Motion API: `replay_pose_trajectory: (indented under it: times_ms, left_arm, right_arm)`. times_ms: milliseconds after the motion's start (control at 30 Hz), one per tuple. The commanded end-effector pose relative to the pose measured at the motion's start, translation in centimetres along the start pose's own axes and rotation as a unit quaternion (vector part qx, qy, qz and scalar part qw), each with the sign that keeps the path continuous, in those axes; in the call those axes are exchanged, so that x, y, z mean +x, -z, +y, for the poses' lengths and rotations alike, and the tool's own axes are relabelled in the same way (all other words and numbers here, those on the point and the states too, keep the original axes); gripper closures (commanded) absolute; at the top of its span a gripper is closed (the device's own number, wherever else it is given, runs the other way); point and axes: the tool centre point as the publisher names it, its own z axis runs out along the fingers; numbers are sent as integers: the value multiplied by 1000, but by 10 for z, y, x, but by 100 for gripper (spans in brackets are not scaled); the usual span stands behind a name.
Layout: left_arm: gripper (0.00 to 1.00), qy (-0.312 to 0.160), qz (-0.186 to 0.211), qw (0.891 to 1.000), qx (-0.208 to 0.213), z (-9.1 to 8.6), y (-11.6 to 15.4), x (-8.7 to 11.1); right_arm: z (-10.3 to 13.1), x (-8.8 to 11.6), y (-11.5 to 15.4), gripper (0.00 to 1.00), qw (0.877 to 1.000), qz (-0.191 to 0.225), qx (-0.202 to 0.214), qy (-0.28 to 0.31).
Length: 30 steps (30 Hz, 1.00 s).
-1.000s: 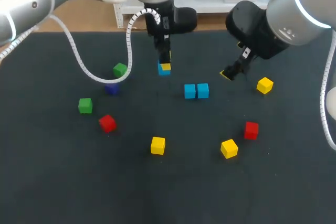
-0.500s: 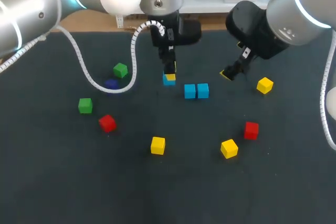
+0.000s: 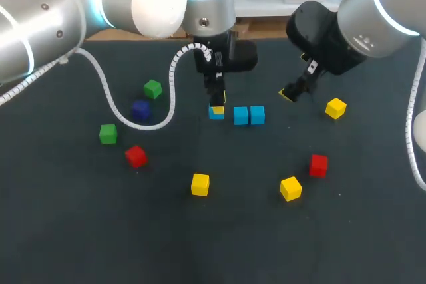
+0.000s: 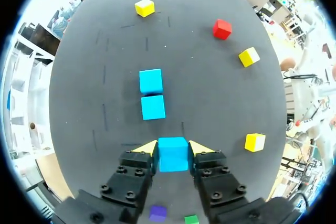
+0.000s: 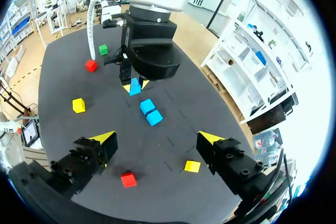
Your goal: Place the blue cubes, place green cubes on the blue cubes, place the yellow cubes on the green cubes, then place the red cubes on the yellow cubes, and place purple cube on the red cubes.
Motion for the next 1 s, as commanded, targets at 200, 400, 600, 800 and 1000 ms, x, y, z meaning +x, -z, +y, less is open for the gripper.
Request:
replay_pose_trajectory:
  times_ms: [200, 400, 600, 800, 1000]
  left_arm:
    - [100, -10, 5, 1000, 7, 12, -9, -8]
    - [100, -14, 8, 1000, 8, 16, -13, -11]
    - [100, -15, 11, 1000, 12, 19, -20, -10]
    - [100, -12, 12, 1000, 15, 22, -24, -10]
    - [100, -10, 7, 1000, 15, 23, -23, -12]
  right_arm:
    - [1, 1, 0, 0, 1000, -1, 2, 0]
    - [1, 1, 0, 0, 1000, -1, 2, 0]
    - [1, 1, 0, 0, 1000, -1, 2, 0]
    - [1, 1, 0, 0, 1000, -1, 2, 0]
    - [1, 1, 0, 0, 1000, -1, 2, 0]
